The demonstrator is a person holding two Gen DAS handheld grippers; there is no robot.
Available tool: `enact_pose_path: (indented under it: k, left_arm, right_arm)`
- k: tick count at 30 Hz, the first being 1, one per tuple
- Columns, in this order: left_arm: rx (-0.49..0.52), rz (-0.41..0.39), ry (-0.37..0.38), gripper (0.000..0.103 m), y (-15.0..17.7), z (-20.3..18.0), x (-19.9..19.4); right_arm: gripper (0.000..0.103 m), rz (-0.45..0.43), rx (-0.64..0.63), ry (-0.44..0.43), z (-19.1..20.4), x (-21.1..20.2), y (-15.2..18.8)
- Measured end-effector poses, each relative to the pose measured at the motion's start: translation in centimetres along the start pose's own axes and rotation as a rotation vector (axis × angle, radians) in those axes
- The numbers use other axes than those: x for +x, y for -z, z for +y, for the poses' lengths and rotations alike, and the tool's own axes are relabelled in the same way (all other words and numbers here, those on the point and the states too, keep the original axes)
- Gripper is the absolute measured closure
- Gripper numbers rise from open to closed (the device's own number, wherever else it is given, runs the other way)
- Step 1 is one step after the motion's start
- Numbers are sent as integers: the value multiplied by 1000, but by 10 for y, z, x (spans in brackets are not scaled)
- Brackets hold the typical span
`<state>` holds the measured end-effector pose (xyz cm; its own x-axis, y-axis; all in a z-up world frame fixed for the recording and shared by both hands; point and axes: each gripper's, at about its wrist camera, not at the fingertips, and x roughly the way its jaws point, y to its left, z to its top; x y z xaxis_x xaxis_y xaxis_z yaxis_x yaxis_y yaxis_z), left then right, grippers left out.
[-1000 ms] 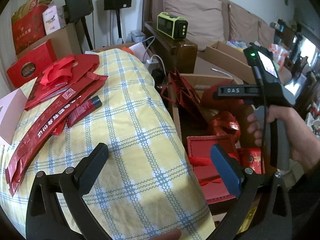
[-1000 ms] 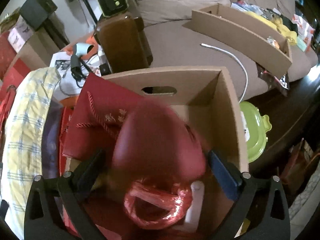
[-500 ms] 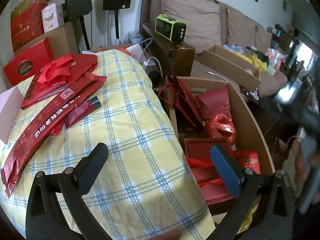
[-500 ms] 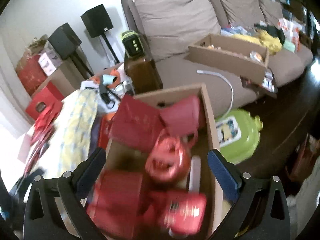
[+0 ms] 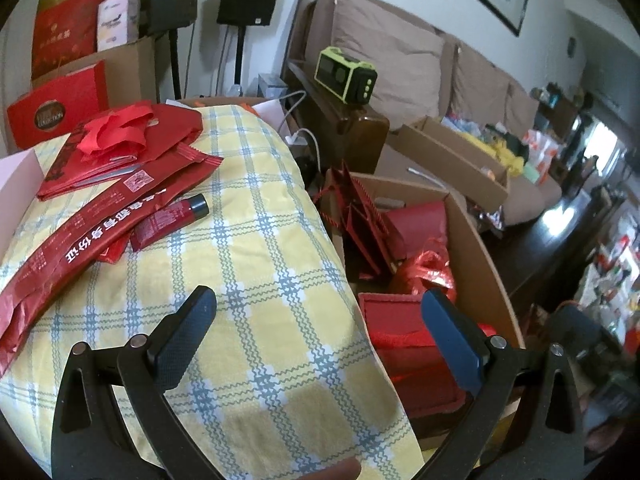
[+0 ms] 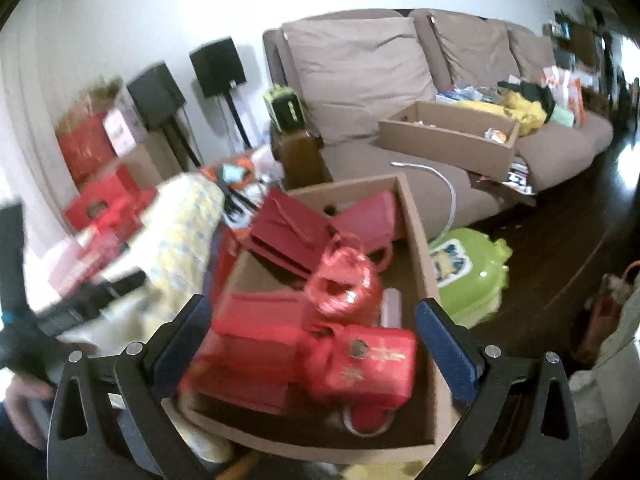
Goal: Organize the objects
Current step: 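Move the left gripper to the long red ribbon strip on the table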
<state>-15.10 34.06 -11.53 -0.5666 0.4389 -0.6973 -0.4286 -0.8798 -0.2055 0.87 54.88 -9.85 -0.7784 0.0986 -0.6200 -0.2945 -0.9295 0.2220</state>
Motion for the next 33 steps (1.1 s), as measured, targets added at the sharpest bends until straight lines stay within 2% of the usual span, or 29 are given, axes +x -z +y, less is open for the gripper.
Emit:
enact_pose_path:
  k: [8,12,15,19,21,24,27,28,30,33]
  left_arm:
    - [-5,-14,-48,0,1,-5,-1]
    - [-36,-79,-73,0,3,-1,-8]
    - [-44,-79,-125,0,4,-1,-10]
    - [29,-141,-219,4,7,0,-28]
    - [23,-173,-249,4,2,9,-42]
    - [-19,-194,-256,3,-15,34,-62]
    - [-44,-267,-258,4,-38,77,-91]
    - [-52,-268,-219,4,-47,98,-102]
    - [-42,-200,-131,4,-57,126,-110]
    - [28,-69,-93,4,-52,148,-111]
  right_arm:
    - [1,-30,-49,-26,11,-9,2]
    - [1,-2,-44,-20,11,-4,4]
    - [1,-10,-40,-16,10,-6,4]
    - [1,-23,-30,6,6,-8,4]
    - [1,-32,-31,22,5,-9,3]
    - [1,-32,-14,22,2,-10,2]
    - [1,-25,6,24,-1,-9,2]
    - [1,-23,15,24,-3,-9,2]
    - [1,-18,41,15,-7,-9,1]
    - [1,-2,86,-3,-12,-7,1]
